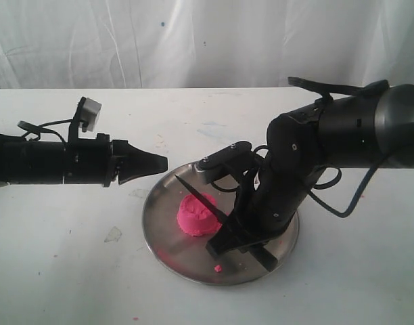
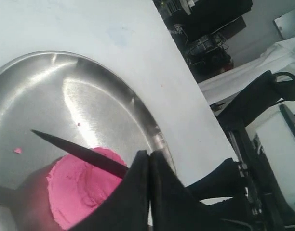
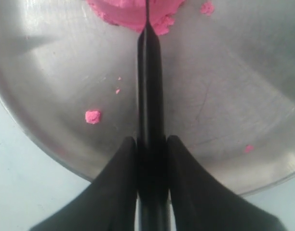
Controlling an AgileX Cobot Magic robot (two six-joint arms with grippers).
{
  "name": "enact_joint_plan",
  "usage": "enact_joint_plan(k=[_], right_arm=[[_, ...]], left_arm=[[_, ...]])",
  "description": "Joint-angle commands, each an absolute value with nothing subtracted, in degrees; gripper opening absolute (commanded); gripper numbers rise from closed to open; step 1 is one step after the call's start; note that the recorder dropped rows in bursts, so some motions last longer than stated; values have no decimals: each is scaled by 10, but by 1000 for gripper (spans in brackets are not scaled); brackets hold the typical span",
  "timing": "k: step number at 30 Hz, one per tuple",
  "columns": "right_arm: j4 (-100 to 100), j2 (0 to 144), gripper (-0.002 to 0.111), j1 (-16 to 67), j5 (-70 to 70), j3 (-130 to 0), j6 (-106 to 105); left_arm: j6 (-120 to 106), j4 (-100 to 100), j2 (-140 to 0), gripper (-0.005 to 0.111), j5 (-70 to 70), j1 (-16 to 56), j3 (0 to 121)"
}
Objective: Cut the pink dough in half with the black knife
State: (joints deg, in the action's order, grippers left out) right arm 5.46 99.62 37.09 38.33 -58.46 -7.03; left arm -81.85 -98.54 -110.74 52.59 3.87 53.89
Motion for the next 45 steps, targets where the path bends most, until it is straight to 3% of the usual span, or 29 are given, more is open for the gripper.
enact_joint_plan(k=[1,45], right_arm=[[55,994,0,371,388,-587,-78],[54,994,0,371,381,-587,-79]], left_arm=[[-824,-999,-1107,0,517,41,541],[-823,-999,-1196,0,459,87,628]])
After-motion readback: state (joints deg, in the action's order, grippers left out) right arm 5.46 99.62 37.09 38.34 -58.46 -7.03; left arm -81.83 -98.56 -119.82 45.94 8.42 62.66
